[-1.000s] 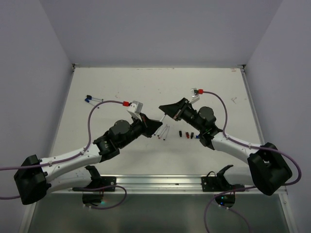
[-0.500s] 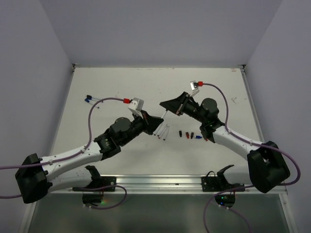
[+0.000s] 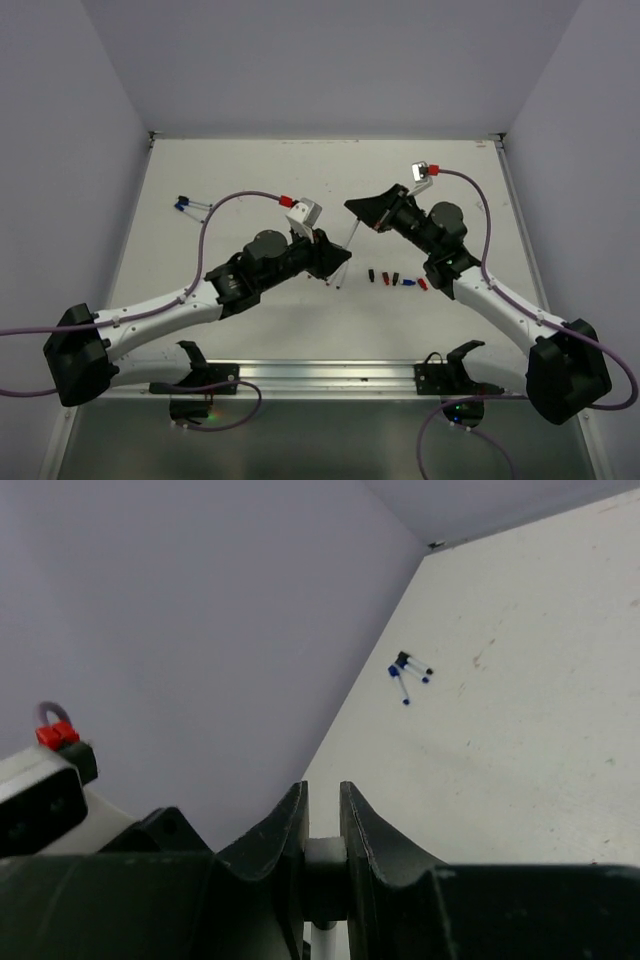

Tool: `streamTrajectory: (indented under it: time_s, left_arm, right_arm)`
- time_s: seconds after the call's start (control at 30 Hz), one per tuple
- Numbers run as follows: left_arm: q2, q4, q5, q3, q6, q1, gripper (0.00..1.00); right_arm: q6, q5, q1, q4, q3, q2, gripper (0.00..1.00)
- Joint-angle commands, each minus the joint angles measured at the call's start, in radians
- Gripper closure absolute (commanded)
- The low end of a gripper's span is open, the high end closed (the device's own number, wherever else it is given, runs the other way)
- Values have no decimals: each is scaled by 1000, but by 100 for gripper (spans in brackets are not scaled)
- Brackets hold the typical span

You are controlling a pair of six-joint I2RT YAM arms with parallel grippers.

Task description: Open the pen caps

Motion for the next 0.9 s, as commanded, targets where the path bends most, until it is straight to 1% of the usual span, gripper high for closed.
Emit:
streamTrajectory:
  time_s: [0.0,0.03,0.2,0.23,0.33,0.37,0.5,0.63,0.7,0.77,0.8,0.83,0.87]
  left_arm:
    - [12,-93,51,25,12,-14,67]
    - [15,-95,46,30,12,-14,61]
    - [23,-98,43,47,26,-14,57]
    - [24,-96,43,51,27,-14,53]
    - [30,-96,43,73,46,-14,46]
    - [35,-98,46,82,61,-13,28]
    - [70,-124,31,137,93,-13,27]
    - [124,-127,48,186,118,-2,27]
    - [145,-113,94,196,134,4,28]
    - [153,-84,147,186,153,14,34]
    - [153,-54,210,174,156,18,39]
    - [153,-34,252,166,159,33,59]
    - [152,-21,317,162,159,44,70]
  right_arm:
    - [-68,122,-8,1,38,-17,100]
    - [-65,119,-5,9,36,-19,100]
    - [-62,95,6,0,36,-24,100]
    - [-62,87,9,-7,37,-22,100]
    - [-65,71,15,-19,37,-25,100]
    - [-68,68,16,-22,36,-27,100]
    - [-59,42,18,-31,28,-31,100]
    - [-43,16,23,-17,21,-37,100]
    - [-28,-2,23,-10,21,-40,100]
    - [-17,-30,24,-4,25,-44,100]
    - [-13,-39,24,-2,31,-42,100]
    - [-6,-48,24,-2,34,-44,100]
    - [-2,-57,26,-4,36,-45,100]
